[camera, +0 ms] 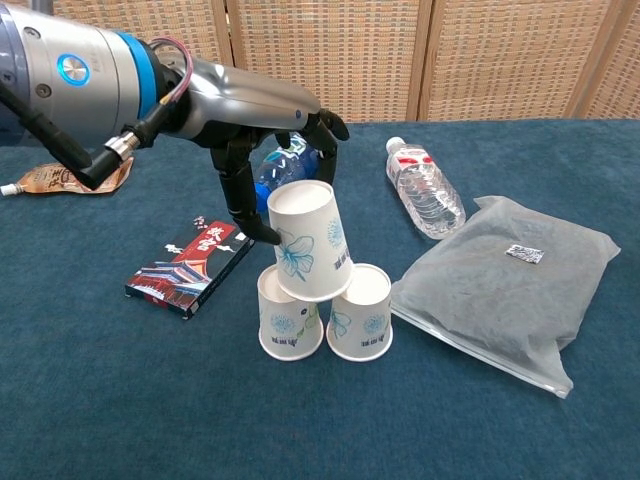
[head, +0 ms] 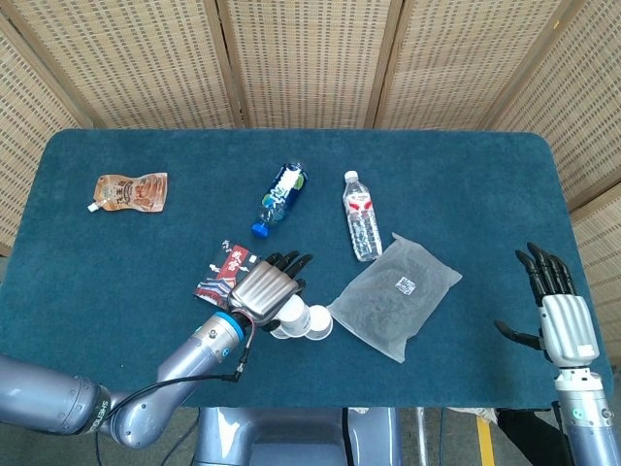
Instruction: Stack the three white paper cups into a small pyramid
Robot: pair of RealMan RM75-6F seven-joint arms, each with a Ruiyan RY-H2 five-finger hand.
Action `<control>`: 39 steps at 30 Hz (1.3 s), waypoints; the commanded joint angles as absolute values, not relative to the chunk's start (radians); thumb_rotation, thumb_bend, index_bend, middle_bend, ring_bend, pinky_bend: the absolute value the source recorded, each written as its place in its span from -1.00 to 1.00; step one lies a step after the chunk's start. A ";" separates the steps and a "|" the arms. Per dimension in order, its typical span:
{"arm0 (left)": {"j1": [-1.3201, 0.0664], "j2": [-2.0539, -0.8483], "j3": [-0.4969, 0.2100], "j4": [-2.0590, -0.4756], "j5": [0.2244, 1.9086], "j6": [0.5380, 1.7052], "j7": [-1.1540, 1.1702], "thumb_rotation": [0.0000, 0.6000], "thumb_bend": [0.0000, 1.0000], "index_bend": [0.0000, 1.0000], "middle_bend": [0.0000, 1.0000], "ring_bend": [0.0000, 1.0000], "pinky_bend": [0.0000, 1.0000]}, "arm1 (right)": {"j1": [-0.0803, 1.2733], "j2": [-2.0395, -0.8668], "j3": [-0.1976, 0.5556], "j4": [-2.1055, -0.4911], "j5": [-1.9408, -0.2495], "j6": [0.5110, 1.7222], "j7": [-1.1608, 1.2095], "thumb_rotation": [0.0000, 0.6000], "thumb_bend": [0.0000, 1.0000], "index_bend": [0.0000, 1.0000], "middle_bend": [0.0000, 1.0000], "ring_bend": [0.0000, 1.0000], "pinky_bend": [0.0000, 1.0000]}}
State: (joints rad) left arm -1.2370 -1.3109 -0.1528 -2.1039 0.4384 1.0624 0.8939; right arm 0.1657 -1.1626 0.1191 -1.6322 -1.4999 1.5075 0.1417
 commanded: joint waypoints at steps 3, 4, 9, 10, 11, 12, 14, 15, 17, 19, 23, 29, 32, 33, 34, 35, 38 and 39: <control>-1.261 -1.323 -0.142 -2.100 0.410 1.080 0.909 1.00 -0.49 -0.24 -1.00 -1.00 -0.75 | 0.163 -1.158 0.121 -1.630 -1.501 1.509 0.152 1.00 -0.59 -0.82 -1.00 -1.00 -0.86; -1.264 -1.326 -0.140 -2.100 0.407 1.084 0.910 1.00 -0.49 -0.25 -1.00 -1.00 -0.75 | 0.162 -1.158 0.121 -1.630 -1.503 1.510 0.154 1.00 -0.59 -0.82 -1.00 -1.00 -0.86; -1.279 -1.337 -0.132 -2.099 0.396 1.094 0.919 1.00 -0.49 -0.35 -1.00 -1.00 -0.75 | 0.162 -1.158 0.121 -1.630 -1.506 1.510 0.155 1.00 -0.59 -0.82 -1.00 -1.00 -0.86; -1.284 -1.341 -0.130 -2.097 0.394 1.096 0.923 1.00 -0.49 -0.37 -1.00 -1.00 -0.75 | 0.161 -1.158 0.121 -1.630 -1.507 1.510 0.157 1.00 -0.59 -0.82 -1.00 -1.00 -0.86; -1.286 -1.344 -0.130 -2.095 0.393 1.098 0.923 1.00 -0.49 -0.38 -1.00 -1.00 -0.75 | 0.161 -1.158 0.121 -1.629 -1.507 1.511 0.158 1.00 -0.59 -0.82 -1.00 -1.00 -0.86; -1.288 -1.347 -0.129 -2.095 0.390 1.101 0.922 1.00 -0.49 -0.39 -1.00 -1.00 -0.75 | 0.160 -1.158 0.122 -1.629 -1.508 1.512 0.160 1.00 -0.59 -0.82 -1.00 -1.00 -0.86; -1.291 -1.350 -0.127 -2.096 0.384 1.105 0.921 1.00 -0.49 -0.44 -1.00 -1.00 -0.76 | 0.159 -1.157 0.123 -1.629 -1.508 1.513 0.162 1.00 -0.59 -0.82 -1.00 -1.00 -0.86; -1.293 -1.351 -0.125 -2.096 0.383 1.107 0.923 1.00 -0.49 -0.47 -1.00 -1.00 -0.76 | 0.159 -1.157 0.123 -1.629 -1.507 1.513 0.163 1.00 -0.59 -0.82 -1.00 -1.00 -0.86; -1.294 -1.353 -0.124 -2.094 0.384 1.115 0.924 1.00 -0.49 -0.55 -1.00 -1.00 -0.76 | 0.158 -1.157 0.123 -1.630 -1.508 1.513 0.164 1.00 -0.59 -0.82 -1.00 -1.00 -0.86; -1.291 -1.354 -0.128 -2.096 0.390 1.126 0.912 1.00 -0.49 -0.60 -1.00 -1.00 -0.76 | 0.158 -1.157 0.123 -1.629 -1.509 1.513 0.163 1.00 -0.59 -0.82 -1.00 -1.00 -0.86; -1.270 -1.339 -0.139 -2.111 0.419 1.143 0.870 1.00 -0.49 -0.64 -1.00 -1.00 -0.76 | 0.158 -1.157 0.123 -1.629 -1.509 1.511 0.160 1.00 -0.59 -0.82 -1.00 -1.00 -0.86; -1.216 -1.270 -0.157 -2.163 0.498 1.178 0.787 1.00 -0.49 -0.67 -1.00 -1.00 -0.76 | 0.156 -1.156 0.124 -1.629 -1.509 1.512 0.163 1.00 -0.59 -0.82 -1.00 -1.00 -0.86; -1.179 -1.225 -0.161 -2.191 0.543 1.198 0.742 1.00 -0.49 -0.67 -1.00 -1.00 -0.76 | 0.156 -1.156 0.123 -1.630 -1.512 1.512 0.160 1.00 -0.59 -0.82 -1.00 -1.00 -0.86; -1.162 -1.205 -0.158 -2.203 0.565 1.203 0.723 1.00 -0.49 -0.67 -1.00 -1.00 -0.76 | 0.156 -1.156 0.123 -1.631 -1.513 1.512 0.157 1.00 -0.59 -0.82 -1.00 -1.00 -0.86; -1.151 -1.192 -0.156 -2.209 0.579 1.204 0.712 1.00 -0.49 -0.67 -1.00 -1.00 -0.76 | 0.156 -1.156 0.123 -1.632 -1.513 1.511 0.155 1.00 -0.59 -0.82 -1.00 -1.00 -0.86; -1.134 -1.173 -0.151 -2.218 0.599 1.208 0.694 1.00 -0.49 -0.67 -1.00 -1.00 -0.76 | 0.156 -1.156 0.122 -1.633 -1.514 1.512 0.152 1.00 -0.59 -0.82 -1.00 -1.00 -0.86; -1.100 -1.140 -0.138 -2.232 0.639 1.210 0.661 1.00 -0.49 -0.67 -1.00 -1.00 -0.76 | 0.156 -1.156 0.121 -1.637 -1.517 1.512 0.145 1.00 -0.59 -0.82 -1.00 -1.00 -0.86; -1.084 -1.125 -0.128 -2.238 0.660 1.210 0.649 1.00 -0.49 -0.67 -1.00 -1.00 -0.76 | 0.156 -1.157 0.120 -1.639 -1.519 1.511 0.140 1.00 -0.59 -0.82 -1.00 -1.00 -0.86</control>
State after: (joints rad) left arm -1.1066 -1.1451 -0.1420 -2.2240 0.6336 1.2056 0.6704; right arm 0.1562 -1.1565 0.1207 -1.6379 -1.5174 1.5114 0.1424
